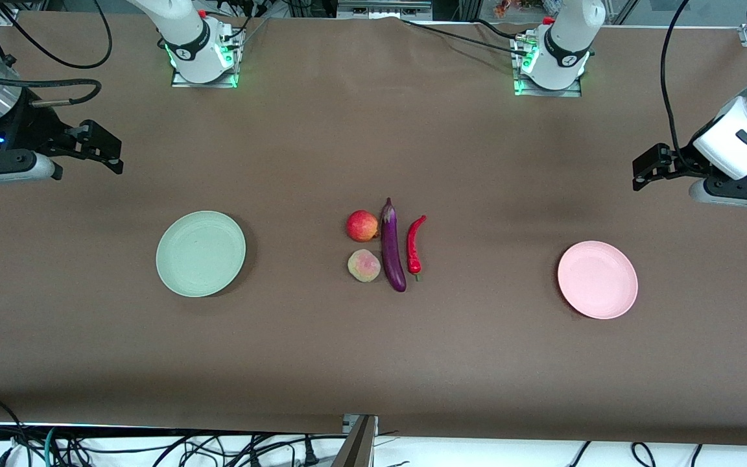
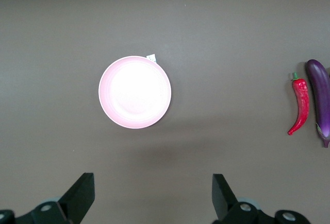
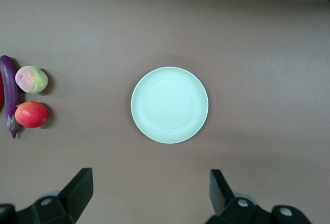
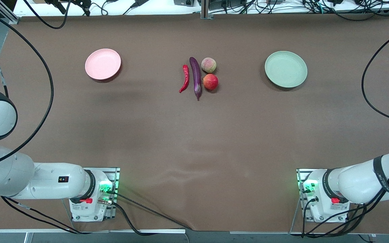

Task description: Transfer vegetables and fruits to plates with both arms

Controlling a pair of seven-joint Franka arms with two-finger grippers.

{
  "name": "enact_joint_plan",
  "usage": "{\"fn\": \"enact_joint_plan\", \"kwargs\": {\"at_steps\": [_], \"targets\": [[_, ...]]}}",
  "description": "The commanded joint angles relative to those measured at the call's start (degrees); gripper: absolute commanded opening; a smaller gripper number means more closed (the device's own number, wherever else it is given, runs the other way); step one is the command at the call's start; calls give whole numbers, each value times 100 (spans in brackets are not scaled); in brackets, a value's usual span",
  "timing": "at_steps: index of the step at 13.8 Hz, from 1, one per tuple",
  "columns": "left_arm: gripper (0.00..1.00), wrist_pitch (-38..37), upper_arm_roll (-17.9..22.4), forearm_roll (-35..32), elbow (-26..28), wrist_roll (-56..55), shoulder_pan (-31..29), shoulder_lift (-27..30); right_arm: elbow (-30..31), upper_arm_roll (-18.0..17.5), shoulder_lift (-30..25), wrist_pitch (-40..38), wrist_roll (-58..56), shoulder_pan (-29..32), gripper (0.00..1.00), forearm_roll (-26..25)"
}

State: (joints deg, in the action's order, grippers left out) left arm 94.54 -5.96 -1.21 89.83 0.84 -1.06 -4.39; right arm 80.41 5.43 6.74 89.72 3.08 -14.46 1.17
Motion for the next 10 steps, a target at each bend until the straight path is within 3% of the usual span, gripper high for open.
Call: {"fn": "enact_joint_plan", "kwargs": {"at_steps": [1, 10], "targets": [[100, -155, -1, 42, -246, 13, 0, -124, 10, -7, -76, 1, 8, -22, 100, -90], [100, -331, -1, 94, -255, 13, 35, -124, 10, -15, -85, -34, 8, -40, 100, -90]]}}
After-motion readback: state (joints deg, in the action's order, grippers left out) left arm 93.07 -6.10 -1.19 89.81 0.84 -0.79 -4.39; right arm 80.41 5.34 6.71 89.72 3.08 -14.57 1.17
